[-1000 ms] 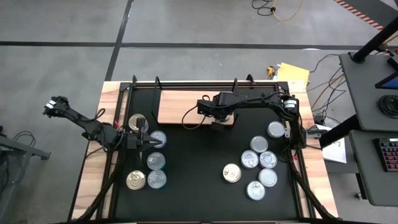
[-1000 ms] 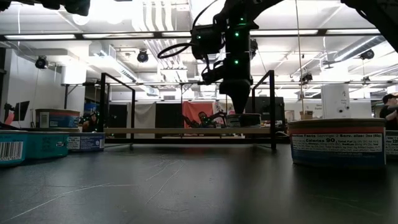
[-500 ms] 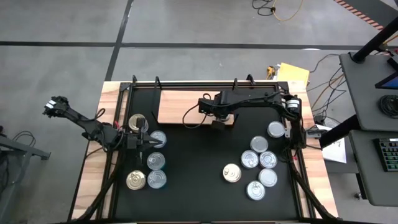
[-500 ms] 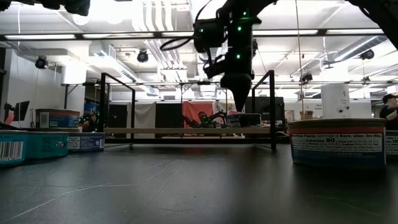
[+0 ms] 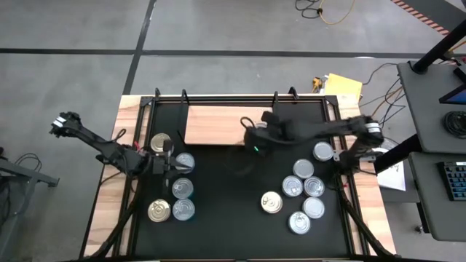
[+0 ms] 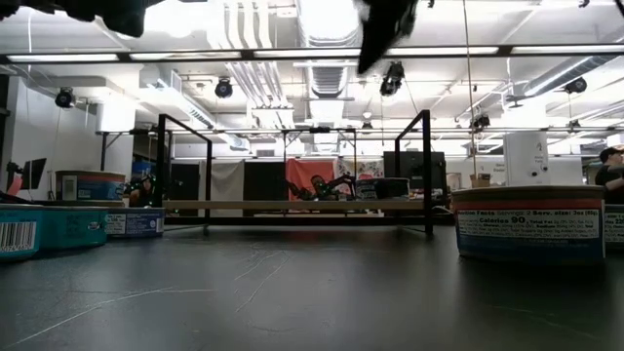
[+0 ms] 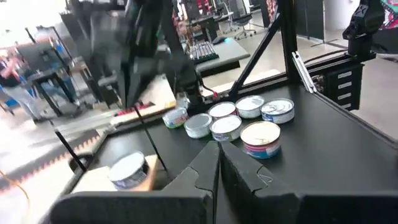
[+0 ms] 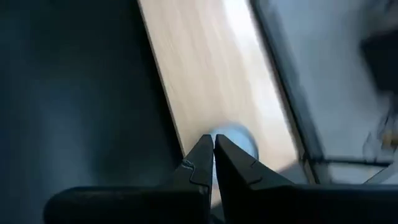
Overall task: Stack canned seafood by type on shelf
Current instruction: Put the green tuna can on the shelf
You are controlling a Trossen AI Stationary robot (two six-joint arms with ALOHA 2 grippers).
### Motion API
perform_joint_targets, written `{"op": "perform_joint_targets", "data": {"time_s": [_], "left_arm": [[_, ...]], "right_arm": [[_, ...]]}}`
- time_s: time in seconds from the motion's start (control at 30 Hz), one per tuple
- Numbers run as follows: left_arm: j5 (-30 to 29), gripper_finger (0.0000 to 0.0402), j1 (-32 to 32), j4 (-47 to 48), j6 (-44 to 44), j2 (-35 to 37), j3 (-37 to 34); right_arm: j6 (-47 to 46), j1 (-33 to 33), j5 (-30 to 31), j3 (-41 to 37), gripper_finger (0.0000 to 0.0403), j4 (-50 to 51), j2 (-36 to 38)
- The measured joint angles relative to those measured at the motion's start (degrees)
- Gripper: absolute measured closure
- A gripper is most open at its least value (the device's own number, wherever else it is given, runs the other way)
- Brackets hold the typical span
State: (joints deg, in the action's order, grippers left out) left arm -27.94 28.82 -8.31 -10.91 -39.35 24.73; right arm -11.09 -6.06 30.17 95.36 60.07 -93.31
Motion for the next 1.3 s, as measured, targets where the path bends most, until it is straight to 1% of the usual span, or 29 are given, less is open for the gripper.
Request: {"op": "perform_joint_targets", "data": {"time_s": [0.07, 0.17, 0.3, 0.37, 0.43, 0.57, 0.8, 0.87, 0.97, 1.07, 1.17, 1.3], "left_arm": [[0.01, 0.0401, 0.0, -3.01, 2.79, -2.22, 0.0], [0.07, 0.0401, 0.18, -6.92, 7.71, -6.36, 0.02], [0.14, 0.0401, 0.75, -11.47, 12.88, -11.39, 0.02], [0.17, 0.0401, 0.96, -11.63, 16.27, -12.66, 0.04], [0.16, 0.0401, 1.16, -9.45, 20.52, -13.42, 0.96], [0.11, 0.0401, 1.51, 0.1, 30.83, -14.6, 4.98], [0.38, 0.0401, 2.23, 25.38, 52.04, -20.85, 13.85], [1.99, 0.0401, 2.59, 32.57, 57.83, -23.48, 17.0], [6.58, 0.0401, 3.28, 42.11, 65.47, -27.72, 21.61], [8.13, 0.0401, 3.95, 48.78, 69.93, -32.28, 26.02], [8.42, 0.0401, 4.42, 51.73, 71.48, -36.96, 30.22], [11.8, 0.0401, 4.5, 53.87, 73.81, -43.21, 35.05]], "right_arm": [[0.7, -3.97, 1.31, -1.87, 0.0394, -3.7, 2.5], [3.69, -8.71, 1.13, -6.52, 0.0394, -13.2, 6.04], [9.62, -12.58, 1.01, -14.45, 0.0394, -25.98, 9.81], [11.61, -13.66, 0.9, -18.43, 0.0394, -31.5, 11.16], [12.64, -14.31, 0.87, -21.89, 0.0394, -34.64, 12.49], [10.76, -14.81, 0.94, -27.0, 0.0394, -35.92, 14.5], [5.54, -17.57, 1.18, -34.6, 0.0394, -36.61, 16.06], [3.1, -18.72, 1.37, -35.99, 0.0394, -36.62, 16.1], [0.29, -20.18, 1.42, -37.56, 0.0394, -36.87, 16.1], [-0.92, -21.06, 1.5, -38.74, 0.0394, -38.83, 15.99], [-0.9, -21.43, 1.51, -39.98, 0.0394, -41.51, 15.97], [-1.44, -21.49, 1.51, -41.43, 0.0394, -43.03, 15.94]]}}
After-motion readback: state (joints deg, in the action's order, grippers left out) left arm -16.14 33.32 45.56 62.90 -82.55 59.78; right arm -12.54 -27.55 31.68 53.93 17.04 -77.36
